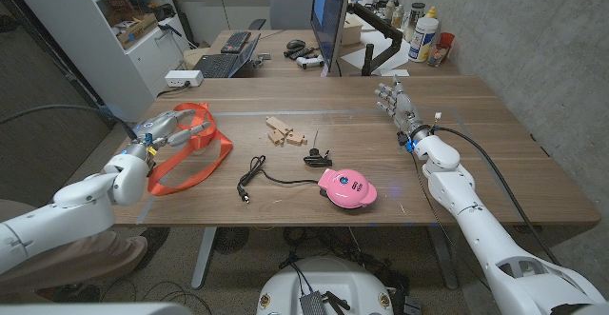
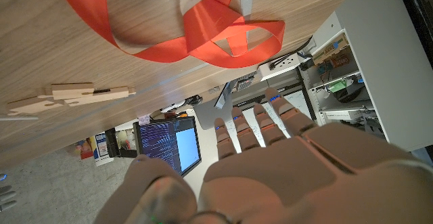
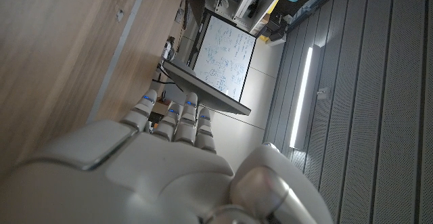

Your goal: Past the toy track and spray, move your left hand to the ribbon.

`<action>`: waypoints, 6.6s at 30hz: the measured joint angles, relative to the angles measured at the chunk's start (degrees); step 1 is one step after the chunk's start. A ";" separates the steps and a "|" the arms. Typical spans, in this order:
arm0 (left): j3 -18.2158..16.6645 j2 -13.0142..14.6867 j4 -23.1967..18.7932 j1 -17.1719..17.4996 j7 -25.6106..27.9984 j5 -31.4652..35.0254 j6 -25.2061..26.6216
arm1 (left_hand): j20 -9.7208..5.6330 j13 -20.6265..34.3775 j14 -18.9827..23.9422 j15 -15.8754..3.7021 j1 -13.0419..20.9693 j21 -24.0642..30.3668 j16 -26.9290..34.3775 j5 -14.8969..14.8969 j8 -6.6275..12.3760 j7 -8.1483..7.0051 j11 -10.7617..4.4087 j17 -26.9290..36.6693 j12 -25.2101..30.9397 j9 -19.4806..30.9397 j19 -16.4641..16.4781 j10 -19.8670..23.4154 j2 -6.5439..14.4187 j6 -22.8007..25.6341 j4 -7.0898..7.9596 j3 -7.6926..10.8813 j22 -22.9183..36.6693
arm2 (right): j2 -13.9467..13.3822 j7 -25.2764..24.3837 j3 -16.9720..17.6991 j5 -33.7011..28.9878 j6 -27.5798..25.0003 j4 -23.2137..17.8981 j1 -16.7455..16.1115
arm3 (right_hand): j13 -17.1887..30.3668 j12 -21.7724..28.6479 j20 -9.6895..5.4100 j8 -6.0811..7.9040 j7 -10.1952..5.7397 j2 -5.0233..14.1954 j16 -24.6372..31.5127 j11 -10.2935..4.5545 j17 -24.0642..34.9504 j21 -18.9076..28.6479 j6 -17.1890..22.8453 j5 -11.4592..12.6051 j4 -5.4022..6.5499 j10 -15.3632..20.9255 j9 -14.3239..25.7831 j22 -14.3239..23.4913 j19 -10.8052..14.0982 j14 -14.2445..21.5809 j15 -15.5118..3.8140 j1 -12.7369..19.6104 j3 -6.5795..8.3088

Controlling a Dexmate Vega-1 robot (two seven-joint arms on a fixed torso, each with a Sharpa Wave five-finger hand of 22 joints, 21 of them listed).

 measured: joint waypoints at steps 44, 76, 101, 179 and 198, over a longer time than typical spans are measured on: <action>10.12 -8.28 10.42 -14.72 -0.54 0.03 -1.92 | 0.00 0.00 0.00 0.00 2.05 0.00 0.00 1.48 0.45 0.01 0.31 0.00 0.00 0.00 0.00 0.13 0.66 0.45 -0.63 0.18 -0.01 | 0.26 -1.16 0.09 -0.17 0.02 0.80 0.11 | 0.00 0.00 1.11 0.45 0.00 0.00 0.00 -0.22 0.00 0.44 0.00 0.00 0.00 -0.21 -0.11 0.00 1.15 -0.11 -0.11 0.00 0.00; 14.59 -13.26 15.37 -20.48 -0.51 0.23 -2.94 | 0.00 0.00 0.56 0.13 3.25 0.00 0.00 1.93 0.88 0.00 0.22 0.01 0.00 0.00 0.00 0.66 0.97 1.67 -0.63 0.18 -0.02 | 0.57 -0.93 0.78 0.52 0.47 1.60 0.07 | 0.00 0.00 0.91 0.45 0.00 0.00 0.00 0.21 0.00 0.44 0.00 0.00 -0.24 -0.63 -0.10 0.00 1.34 -0.42 0.21 0.00 0.24; 17.22 -16.28 19.80 -24.32 -1.37 0.12 -3.80 | 0.00 0.00 0.86 -0.18 3.33 0.00 0.00 2.56 0.88 0.01 -0.01 0.01 0.00 0.00 0.00 1.25 1.05 2.29 -0.87 -0.07 -0.02 | 0.56 -1.00 0.93 0.43 0.46 2.81 0.82 | 0.00 0.00 0.91 0.32 0.10 -0.17 0.00 0.20 0.00 0.44 -0.73 0.00 -0.24 0.02 0.04 0.00 1.34 -0.42 0.21 0.28 0.24; 21.97 -23.23 29.46 -27.46 7.43 3.33 -4.71 | 0.00 0.00 3.59 -0.10 5.37 0.00 0.00 3.84 2.77 0.08 -1.43 -0.01 1.05 -0.01 2.50 5.96 2.48 9.59 -1.10 -0.79 -0.02 | -0.52 -1.06 1.33 -0.10 0.27 3.86 1.57 | 0.00 0.44 1.12 0.32 0.10 0.01 0.00 -0.41 0.00 0.11 -0.72 0.00 -0.47 0.62 0.00 0.00 1.12 -0.73 -0.11 0.45 0.47; 22.79 -24.94 31.81 -28.50 8.94 2.55 -5.24 | 0.00 0.00 3.59 -0.10 5.59 0.00 0.00 4.09 2.77 -0.09 -1.43 0.00 1.05 -0.01 2.49 5.96 2.70 9.76 -1.10 -0.78 -0.16 | -1.00 -0.45 1.36 -0.26 0.13 4.41 2.09 | 0.00 0.44 1.12 0.32 0.10 0.01 0.00 -0.41 0.00 0.11 -0.71 0.00 -0.47 0.62 0.00 0.00 1.12 -0.72 -0.11 0.45 0.47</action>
